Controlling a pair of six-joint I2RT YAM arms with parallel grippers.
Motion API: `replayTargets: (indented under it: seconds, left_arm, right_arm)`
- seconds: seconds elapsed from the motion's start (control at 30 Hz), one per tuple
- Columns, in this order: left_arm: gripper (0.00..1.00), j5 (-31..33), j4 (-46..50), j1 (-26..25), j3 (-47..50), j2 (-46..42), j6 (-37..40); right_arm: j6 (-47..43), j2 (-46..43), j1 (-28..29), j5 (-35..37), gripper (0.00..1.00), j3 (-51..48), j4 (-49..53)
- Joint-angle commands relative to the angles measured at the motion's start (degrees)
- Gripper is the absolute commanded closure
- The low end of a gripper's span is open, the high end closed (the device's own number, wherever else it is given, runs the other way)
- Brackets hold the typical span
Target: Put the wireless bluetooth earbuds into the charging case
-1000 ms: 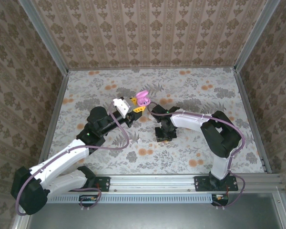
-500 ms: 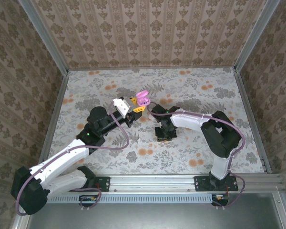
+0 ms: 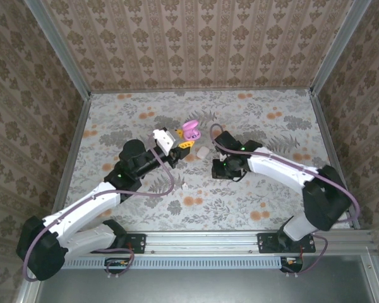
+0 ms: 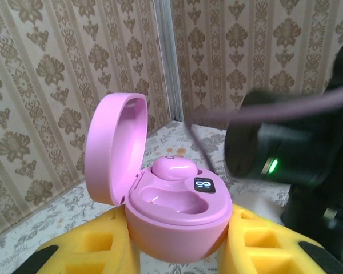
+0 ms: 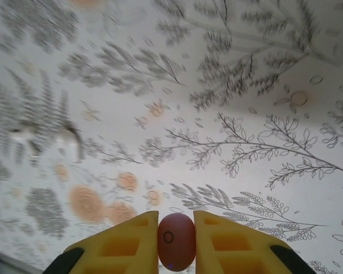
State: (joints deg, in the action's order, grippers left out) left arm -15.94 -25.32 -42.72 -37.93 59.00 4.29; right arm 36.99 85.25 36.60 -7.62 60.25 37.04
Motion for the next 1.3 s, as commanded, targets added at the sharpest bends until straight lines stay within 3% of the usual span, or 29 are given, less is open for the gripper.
replayTargets:
  seconds: [0.0,0.23,0.5,0.93,1.27]
  left_arm:
    - [0.70,0.8,-1.6,-0.4,-2.8,1.3,-1.8]
    - [0.70,0.5,-3.9,-0.5,-3.3,5.3,-3.9]
    - [0.70,-0.7,-7.3,-1.3,-3.6,9.1,-4.7]
    - [0.70,-1.6,-8.8,-3.3,-4.4,11.2,-3.0]
    - [0.70,-1.4,-8.5,-3.9,-4.8,11.4,-2.4]
  right_arm:
    - [2.6,-6.9,-1.2,1.5,0.79,-0.9,-3.0]
    - [4.7,-16.7,-4.0,1.5,0.79,0.8,-4.0]
    - [5.1,-21.6,-4.8,0.9,0.78,6.3,-4.5]
    - [7.2,-19.2,-4.4,-6.1,0.78,12.0,-12.0]
    - [6.3,-16.4,-2.5,-4.4,0.78,13.5,-13.3]
